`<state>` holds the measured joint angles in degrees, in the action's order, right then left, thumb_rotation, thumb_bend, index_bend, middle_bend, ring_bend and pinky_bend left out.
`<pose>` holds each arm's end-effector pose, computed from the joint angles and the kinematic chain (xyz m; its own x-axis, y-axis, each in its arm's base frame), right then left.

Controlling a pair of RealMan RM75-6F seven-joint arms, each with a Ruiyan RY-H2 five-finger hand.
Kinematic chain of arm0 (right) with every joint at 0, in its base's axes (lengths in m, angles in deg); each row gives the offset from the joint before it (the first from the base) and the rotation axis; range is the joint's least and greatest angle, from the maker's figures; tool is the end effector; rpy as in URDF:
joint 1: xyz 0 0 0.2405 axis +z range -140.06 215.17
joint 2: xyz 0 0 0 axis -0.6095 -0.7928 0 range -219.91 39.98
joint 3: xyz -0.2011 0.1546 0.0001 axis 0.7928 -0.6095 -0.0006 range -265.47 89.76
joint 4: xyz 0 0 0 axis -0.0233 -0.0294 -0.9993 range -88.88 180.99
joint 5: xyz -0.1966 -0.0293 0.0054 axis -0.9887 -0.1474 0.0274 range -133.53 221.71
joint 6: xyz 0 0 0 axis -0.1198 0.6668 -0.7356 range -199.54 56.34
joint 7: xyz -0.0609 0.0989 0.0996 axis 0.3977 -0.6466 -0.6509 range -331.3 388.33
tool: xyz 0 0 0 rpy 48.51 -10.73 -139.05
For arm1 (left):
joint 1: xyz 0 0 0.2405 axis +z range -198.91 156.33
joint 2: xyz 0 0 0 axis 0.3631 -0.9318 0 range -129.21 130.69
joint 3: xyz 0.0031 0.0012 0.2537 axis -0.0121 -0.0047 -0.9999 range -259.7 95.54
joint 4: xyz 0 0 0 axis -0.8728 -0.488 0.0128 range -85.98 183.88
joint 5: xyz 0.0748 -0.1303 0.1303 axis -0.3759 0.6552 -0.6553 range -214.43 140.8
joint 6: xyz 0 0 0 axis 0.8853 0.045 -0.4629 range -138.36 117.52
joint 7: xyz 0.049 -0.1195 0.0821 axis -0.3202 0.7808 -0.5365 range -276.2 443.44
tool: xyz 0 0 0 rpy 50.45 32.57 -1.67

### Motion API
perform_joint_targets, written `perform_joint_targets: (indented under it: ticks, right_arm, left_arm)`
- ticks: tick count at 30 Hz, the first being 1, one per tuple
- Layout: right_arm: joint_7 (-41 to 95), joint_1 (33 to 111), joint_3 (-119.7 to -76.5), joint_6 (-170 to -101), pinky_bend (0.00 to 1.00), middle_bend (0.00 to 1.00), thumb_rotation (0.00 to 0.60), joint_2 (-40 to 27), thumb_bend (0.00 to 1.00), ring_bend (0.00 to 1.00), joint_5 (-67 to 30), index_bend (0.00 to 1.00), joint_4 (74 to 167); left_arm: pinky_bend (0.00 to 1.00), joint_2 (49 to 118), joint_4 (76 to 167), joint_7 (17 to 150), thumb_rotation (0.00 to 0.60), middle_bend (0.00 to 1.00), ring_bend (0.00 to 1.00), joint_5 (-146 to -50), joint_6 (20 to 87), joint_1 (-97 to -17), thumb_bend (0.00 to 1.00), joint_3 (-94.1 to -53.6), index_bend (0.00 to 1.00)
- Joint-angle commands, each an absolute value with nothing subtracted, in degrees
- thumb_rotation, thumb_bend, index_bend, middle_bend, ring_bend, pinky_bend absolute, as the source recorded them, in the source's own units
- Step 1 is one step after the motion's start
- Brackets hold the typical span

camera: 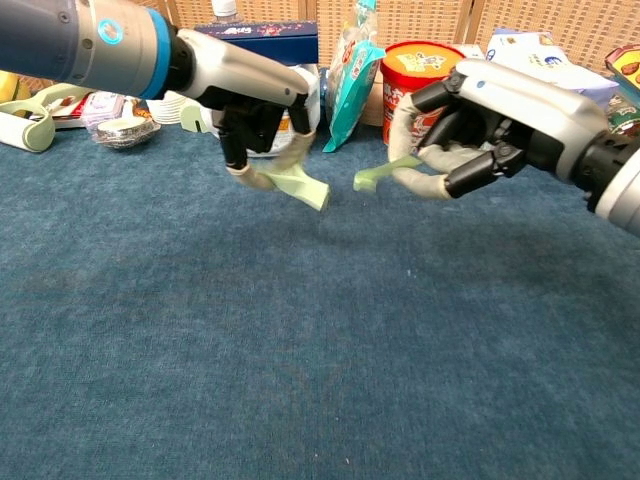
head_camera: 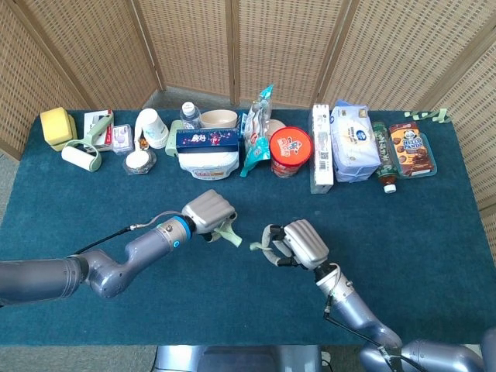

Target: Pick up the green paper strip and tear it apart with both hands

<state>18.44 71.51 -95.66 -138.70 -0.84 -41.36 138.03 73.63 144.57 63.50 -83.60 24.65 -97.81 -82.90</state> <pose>-0.1178 -0.2896 0.0073 -0.0485 -0.3247 0.9446 -0.8731 -0.4456 -0.1980 -0.0276 0.3701 0.0087 0.7420 0.3486 0.5726 0.6149 -0.6941 -0.3744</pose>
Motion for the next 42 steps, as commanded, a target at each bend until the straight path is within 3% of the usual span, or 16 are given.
perform_joint_targets:
  ticks: [1,15,19,21,26,33,38,40,42]
  right_arm:
    - [18.2,70.8,-95.4,-139.1,1.00,0.98,0.600,-1.7,0.45,0.96,-41.0,0.71,137.9]
    - [17.6,68.0,-93.8,-138.9,0.96,0.93,0.600,-7.3,0.45,0.90,-39.3,0.61,136.3]
    - [17.7,67.4,-93.0,-137.6,0.81,0.83,0.600,-9.6,0.45,0.81,-38.7,0.47,136.0]
    - [17.8,67.2,-92.7,-136.9,0.68,0.73,0.600,-10.6,0.45,0.72,-38.5,0.32,136.0]
    - [18.1,66.5,-92.2,-136.2,0.43,0.46,0.600,-12.4,0.45,0.47,-37.6,0.09,135.4]
    - [18.1,65.4,-92.6,-137.2,0.38,0.35,0.600,-12.9,0.45,0.34,-37.1,0.02,135.4]
    - [17.7,64.9,-92.8,-137.7,0.37,0.33,0.600,-13.0,0.45,0.32,-37.3,0.01,135.4]
    - [17.5,64.7,-92.9,-137.9,0.37,0.33,0.600,-13.1,0.45,0.32,-37.3,0.01,135.4]
    - [17.3,64.5,-93.1,-138.0,0.37,0.33,0.600,-13.2,0.45,0.32,-37.3,0.01,135.5]
  left_arm:
    - [1.00,73.2,144.6,63.9,0.600,1.00,1.00,-83.8,25.0,-97.1,0.46,-83.2,0.62]
    - [1.00,73.2,144.4,65.0,0.600,1.00,1.00,-85.7,26.3,-94.4,0.46,-82.6,0.62]
    - [1.00,73.9,144.3,64.6,0.600,1.00,1.00,-86.2,27.5,-93.5,0.46,-82.7,0.62]
    - [1.00,74.2,144.2,64.4,0.600,1.00,1.00,-86.3,28.0,-93.2,0.46,-82.6,0.62]
    - [1.00,74.6,144.0,64.0,0.600,1.00,1.00,-86.7,29.1,-92.2,0.46,-82.3,0.62]
    - [1.00,74.9,143.9,63.7,0.600,1.00,1.00,-87.6,30.0,-91.1,0.46,-82.0,0.62]
    - [1.00,76.2,143.0,62.2,0.599,1.00,0.98,-88.1,31.3,-90.3,0.43,-82.1,0.58]
    - [1.00,76.5,142.9,61.3,0.573,0.97,0.93,-88.2,31.8,-90.2,0.40,-82.0,0.53]
    - [1.00,76.8,142.9,60.6,0.502,0.87,0.83,-88.3,32.7,-89.9,0.37,-81.9,0.46]
